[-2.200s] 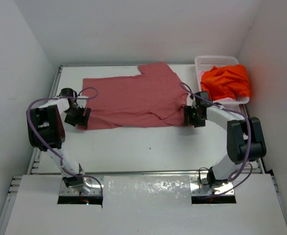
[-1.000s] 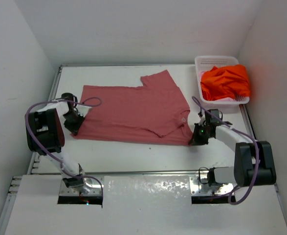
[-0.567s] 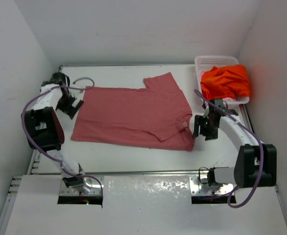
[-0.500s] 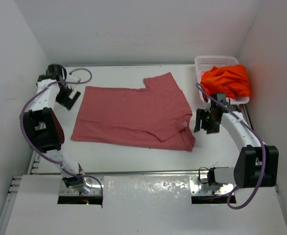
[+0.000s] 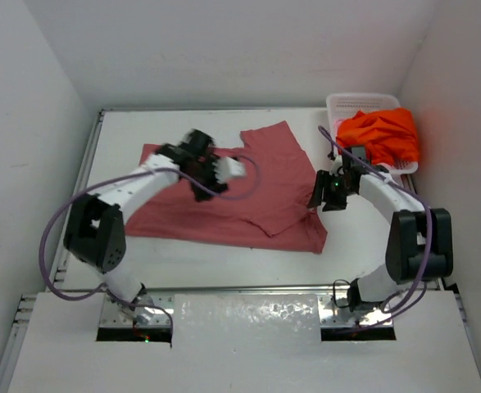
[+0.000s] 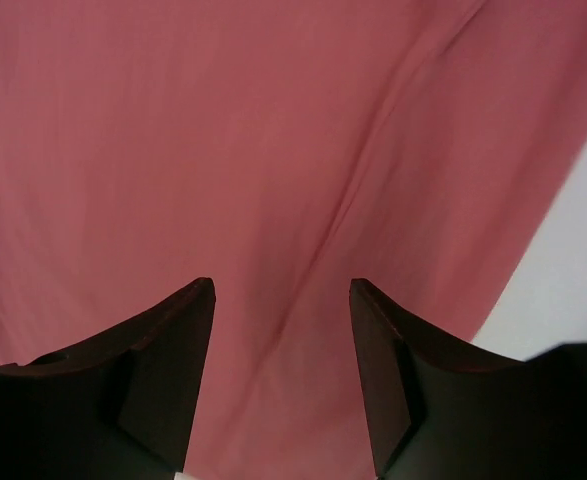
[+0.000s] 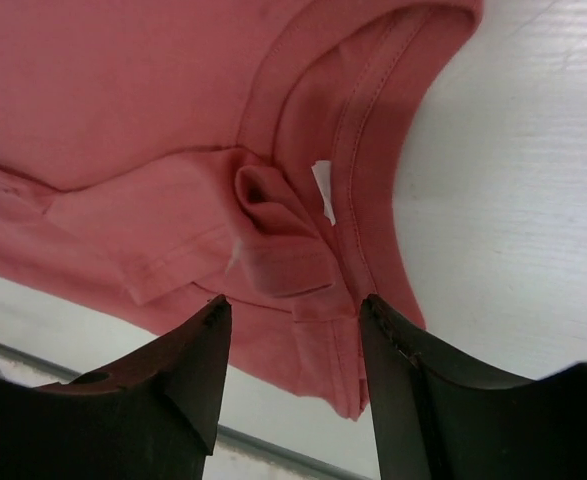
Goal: Fold and stack the t-shirts
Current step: Fold the flattened tshirt in 1/3 of the way, then grap the side of the flattened tshirt furthest away from the robot with both arms
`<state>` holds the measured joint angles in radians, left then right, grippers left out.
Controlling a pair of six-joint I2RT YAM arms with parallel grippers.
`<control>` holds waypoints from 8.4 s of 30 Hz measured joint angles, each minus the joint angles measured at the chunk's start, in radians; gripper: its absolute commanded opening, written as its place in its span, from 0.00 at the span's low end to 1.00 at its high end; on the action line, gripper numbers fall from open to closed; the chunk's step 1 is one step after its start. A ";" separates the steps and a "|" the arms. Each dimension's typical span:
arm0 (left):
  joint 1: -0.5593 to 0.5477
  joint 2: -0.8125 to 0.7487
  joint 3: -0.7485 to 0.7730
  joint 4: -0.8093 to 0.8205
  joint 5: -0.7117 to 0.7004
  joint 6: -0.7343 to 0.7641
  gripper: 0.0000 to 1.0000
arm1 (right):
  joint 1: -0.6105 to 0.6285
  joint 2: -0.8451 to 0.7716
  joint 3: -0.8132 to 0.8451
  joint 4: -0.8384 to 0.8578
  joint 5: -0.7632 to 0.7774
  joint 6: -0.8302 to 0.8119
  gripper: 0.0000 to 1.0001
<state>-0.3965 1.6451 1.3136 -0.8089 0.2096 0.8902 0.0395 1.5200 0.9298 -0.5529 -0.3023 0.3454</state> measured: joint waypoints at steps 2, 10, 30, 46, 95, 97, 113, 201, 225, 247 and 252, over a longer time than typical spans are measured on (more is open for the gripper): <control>-0.188 0.032 0.005 0.064 0.021 0.019 0.55 | 0.000 0.051 0.000 0.000 -0.018 0.003 0.52; -0.563 0.207 0.042 0.235 0.062 0.075 0.54 | 0.000 0.123 -0.010 0.045 -0.051 0.023 0.50; -0.623 0.324 -0.031 0.396 -0.041 0.156 0.12 | 0.000 0.165 -0.017 0.099 -0.051 0.032 0.10; -0.582 0.324 -0.014 0.434 -0.111 0.122 0.00 | 0.000 0.179 0.012 0.080 -0.050 0.026 0.00; -0.372 0.307 0.079 0.197 0.049 0.129 0.68 | 0.089 -0.127 -0.108 -0.075 0.097 0.041 0.34; -0.363 0.292 0.125 0.156 0.049 0.105 0.68 | 0.079 -0.181 -0.105 -0.074 0.108 0.035 0.21; 0.225 -0.075 -0.349 0.078 -0.171 -0.206 0.66 | 0.072 -0.095 -0.291 0.053 0.030 0.045 0.15; 0.881 0.043 0.370 -0.257 -0.036 -0.216 0.98 | 0.071 -0.111 0.586 -0.444 0.189 0.013 0.72; 0.667 0.668 0.559 0.148 0.113 -0.609 0.81 | 0.163 1.097 1.374 -0.008 0.355 0.059 0.71; 0.665 0.595 0.413 0.160 0.210 -0.604 0.47 | 0.180 1.099 1.302 0.118 0.364 0.048 0.00; 0.664 0.601 0.407 0.131 0.258 -0.618 0.03 | 0.180 1.075 1.255 0.148 0.319 0.064 0.00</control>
<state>0.2676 2.2463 1.7203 -0.6781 0.4679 0.2722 0.2195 2.5954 2.1845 -0.4053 0.0166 0.4099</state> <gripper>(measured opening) 0.164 0.002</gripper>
